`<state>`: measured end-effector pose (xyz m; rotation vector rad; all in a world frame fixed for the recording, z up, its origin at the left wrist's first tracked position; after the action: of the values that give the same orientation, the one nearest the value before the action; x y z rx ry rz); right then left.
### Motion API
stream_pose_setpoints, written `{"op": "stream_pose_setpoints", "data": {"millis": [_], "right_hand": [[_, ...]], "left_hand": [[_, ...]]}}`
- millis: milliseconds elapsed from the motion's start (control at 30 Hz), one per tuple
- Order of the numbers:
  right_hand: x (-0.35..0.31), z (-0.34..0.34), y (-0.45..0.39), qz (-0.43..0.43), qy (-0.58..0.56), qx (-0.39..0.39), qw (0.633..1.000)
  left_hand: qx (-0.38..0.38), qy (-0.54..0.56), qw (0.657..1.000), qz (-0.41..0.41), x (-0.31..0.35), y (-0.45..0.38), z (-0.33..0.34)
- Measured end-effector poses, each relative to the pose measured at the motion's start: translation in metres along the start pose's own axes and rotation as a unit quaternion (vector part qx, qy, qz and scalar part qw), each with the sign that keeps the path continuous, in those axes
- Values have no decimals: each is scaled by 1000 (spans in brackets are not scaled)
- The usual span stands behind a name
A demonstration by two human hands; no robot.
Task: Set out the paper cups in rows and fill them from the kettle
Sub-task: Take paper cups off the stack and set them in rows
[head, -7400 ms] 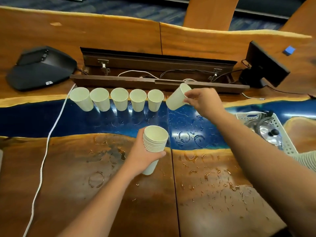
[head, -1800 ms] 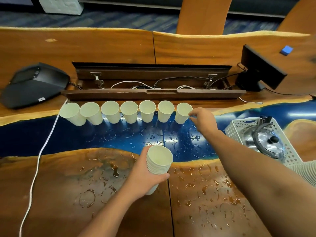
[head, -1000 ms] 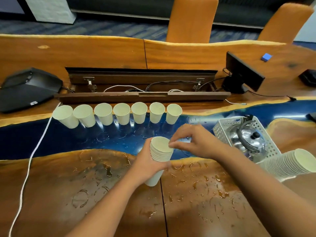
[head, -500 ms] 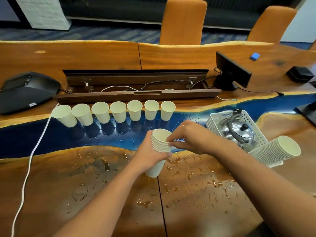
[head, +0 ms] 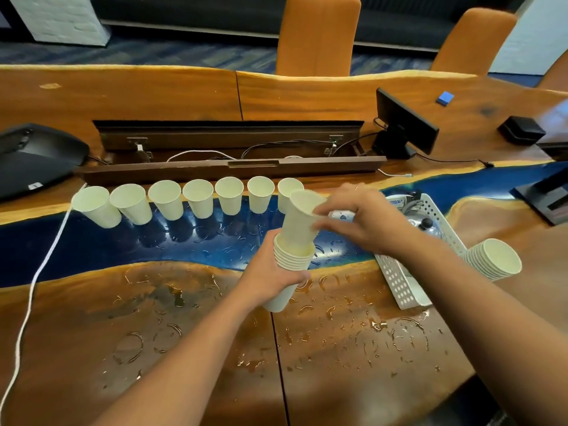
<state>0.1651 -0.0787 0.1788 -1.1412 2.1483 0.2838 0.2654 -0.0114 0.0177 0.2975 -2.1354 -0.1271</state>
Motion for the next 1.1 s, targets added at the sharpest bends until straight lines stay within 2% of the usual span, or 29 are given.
{"op": "stream_pose_setpoints", "data": {"millis": [100,200,433,667,900,1100], "right_hand": [[8,-36,-5,3,4,87,996],[41,-47,-14,53,58,120,990],[143,-4,-26,163,114,95,975],[198,37,-43,229,121,76,963],[232,56,-65,254,115,63,958],[243,58,-85,243,118,66,961]], "left_hand": [[1,-2,1000,2,1,-1,3],[4,0,1000,5,4,2,4],[2,21,1000,11,12,13,1],[12,8,1000,-1,11,7,-15],[20,13,1000,-18,2,-7,-23],[9,25,999,-36,-10,-13,-14]]}}
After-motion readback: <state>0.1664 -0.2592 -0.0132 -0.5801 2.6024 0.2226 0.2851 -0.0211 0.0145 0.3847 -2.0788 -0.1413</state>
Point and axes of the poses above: each hand's wrist, its own y-axis away from the middle knuckle, its own z-axis out of the palm, x = y × z, the point moved 10 cm from there along -y, towards the middle knuckle, and after that the axes turned 15 degrees about -y, right-handed, at the moved point
